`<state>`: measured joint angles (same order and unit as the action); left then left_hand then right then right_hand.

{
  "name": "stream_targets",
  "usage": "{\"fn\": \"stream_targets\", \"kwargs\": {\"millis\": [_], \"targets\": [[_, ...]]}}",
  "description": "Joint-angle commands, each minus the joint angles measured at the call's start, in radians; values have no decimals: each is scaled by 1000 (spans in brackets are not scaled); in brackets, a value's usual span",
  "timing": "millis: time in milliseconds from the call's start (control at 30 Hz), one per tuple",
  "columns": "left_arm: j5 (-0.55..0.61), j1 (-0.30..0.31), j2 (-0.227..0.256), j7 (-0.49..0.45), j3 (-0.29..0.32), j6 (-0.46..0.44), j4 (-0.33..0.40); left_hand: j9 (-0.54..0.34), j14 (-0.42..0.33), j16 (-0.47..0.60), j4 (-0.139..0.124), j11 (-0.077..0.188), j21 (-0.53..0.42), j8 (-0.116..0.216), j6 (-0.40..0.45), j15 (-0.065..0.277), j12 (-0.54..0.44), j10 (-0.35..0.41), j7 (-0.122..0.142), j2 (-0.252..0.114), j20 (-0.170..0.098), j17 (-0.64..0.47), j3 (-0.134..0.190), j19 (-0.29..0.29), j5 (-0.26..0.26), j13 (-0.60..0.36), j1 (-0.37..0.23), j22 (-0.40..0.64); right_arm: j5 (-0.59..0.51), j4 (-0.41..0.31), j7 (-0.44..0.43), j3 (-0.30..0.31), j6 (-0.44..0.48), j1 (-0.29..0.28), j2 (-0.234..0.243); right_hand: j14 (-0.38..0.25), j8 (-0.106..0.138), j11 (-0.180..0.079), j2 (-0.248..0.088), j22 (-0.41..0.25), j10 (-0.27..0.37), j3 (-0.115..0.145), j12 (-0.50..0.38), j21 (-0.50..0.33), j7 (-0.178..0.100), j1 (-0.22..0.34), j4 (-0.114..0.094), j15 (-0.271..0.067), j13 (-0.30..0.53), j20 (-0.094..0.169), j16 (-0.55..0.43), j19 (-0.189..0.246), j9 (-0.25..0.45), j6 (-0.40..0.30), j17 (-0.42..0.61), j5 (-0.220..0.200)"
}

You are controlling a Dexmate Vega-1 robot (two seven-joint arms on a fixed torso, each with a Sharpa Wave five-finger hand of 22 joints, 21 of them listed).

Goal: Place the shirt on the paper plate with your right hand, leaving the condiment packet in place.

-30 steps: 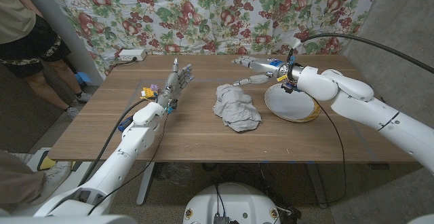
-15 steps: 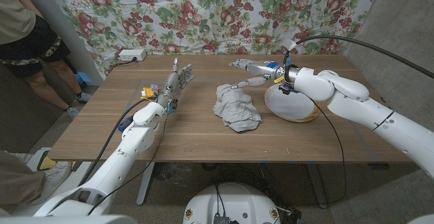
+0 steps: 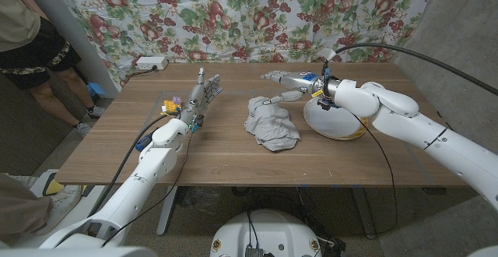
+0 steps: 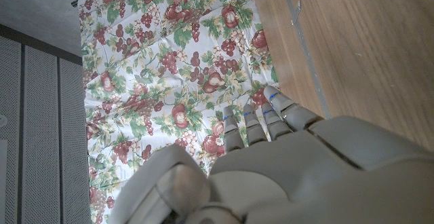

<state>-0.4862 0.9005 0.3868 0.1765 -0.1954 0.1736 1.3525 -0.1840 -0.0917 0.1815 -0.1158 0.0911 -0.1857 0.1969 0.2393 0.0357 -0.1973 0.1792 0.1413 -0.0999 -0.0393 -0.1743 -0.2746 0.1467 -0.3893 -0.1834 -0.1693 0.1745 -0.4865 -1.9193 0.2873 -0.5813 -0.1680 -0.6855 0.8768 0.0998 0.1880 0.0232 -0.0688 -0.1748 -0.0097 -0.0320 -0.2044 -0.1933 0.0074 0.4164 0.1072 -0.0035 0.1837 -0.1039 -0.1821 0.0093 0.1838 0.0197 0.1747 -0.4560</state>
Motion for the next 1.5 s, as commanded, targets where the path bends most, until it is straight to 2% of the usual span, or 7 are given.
{"fn": "stream_targets", "kwargs": {"millis": [33, 833, 1000, 1500], "targets": [[-4, 11, 7, -5, 3, -5, 15, -2, 8, 3, -5, -1, -7, 1, 6, 74, -6, 5, 2, 0, -54, -3, -7, -5, 2, -5, -12, 2, -19, 9, 11, -17, 10, 4, -11, 14, 4, 7, -9, -1, -12, -6, -4, 4, -1, -3, 0, 7, 3, -5, 1, -10, 3, 9, 5, -9], [-8, 28, 19, -13, 8, -21, 37, -2, 9, 3, -4, -1, -7, 0, 6, 76, -6, 5, 3, -2, -56, -3, -5, -6, 2, -5, -15, 2, -56, 59, -37, -41, -8, -1, -31, 37, 5, 7, -25, -2, -34, -10, 0, 7, -5, -16, -11, 14, 4, 0, 3, -30, 4, 9, 6, -5], [-6, 43, 31, -20, 11, -33, 61, -2, 9, 3, -4, -1, -7, 0, 6, 75, -6, 5, 3, -2, -55, -3, -5, -7, 3, -5, -15, 2, -66, 67, -58, -41, -9, -7, -35, 33, 6, 8, -22, -2, -33, -13, -1, 5, -6, -18, -12, 13, 4, 2, 1, -27, 4, 6, 6, -5], [-11, 27, 31, -2, 11, -23, 39, -2, 10, 3, -4, -1, -7, 0, 7, 74, -5, 4, 2, -2, -56, -3, -5, -8, 3, -5, -16, 2, -107, 104, -83, -67, -6, 4, -59, 28, 6, 6, -11, -2, -40, -22, 0, 2, -7, -23, -11, 10, 4, 8, -1, -21, 4, 8, 5, -4]]}}
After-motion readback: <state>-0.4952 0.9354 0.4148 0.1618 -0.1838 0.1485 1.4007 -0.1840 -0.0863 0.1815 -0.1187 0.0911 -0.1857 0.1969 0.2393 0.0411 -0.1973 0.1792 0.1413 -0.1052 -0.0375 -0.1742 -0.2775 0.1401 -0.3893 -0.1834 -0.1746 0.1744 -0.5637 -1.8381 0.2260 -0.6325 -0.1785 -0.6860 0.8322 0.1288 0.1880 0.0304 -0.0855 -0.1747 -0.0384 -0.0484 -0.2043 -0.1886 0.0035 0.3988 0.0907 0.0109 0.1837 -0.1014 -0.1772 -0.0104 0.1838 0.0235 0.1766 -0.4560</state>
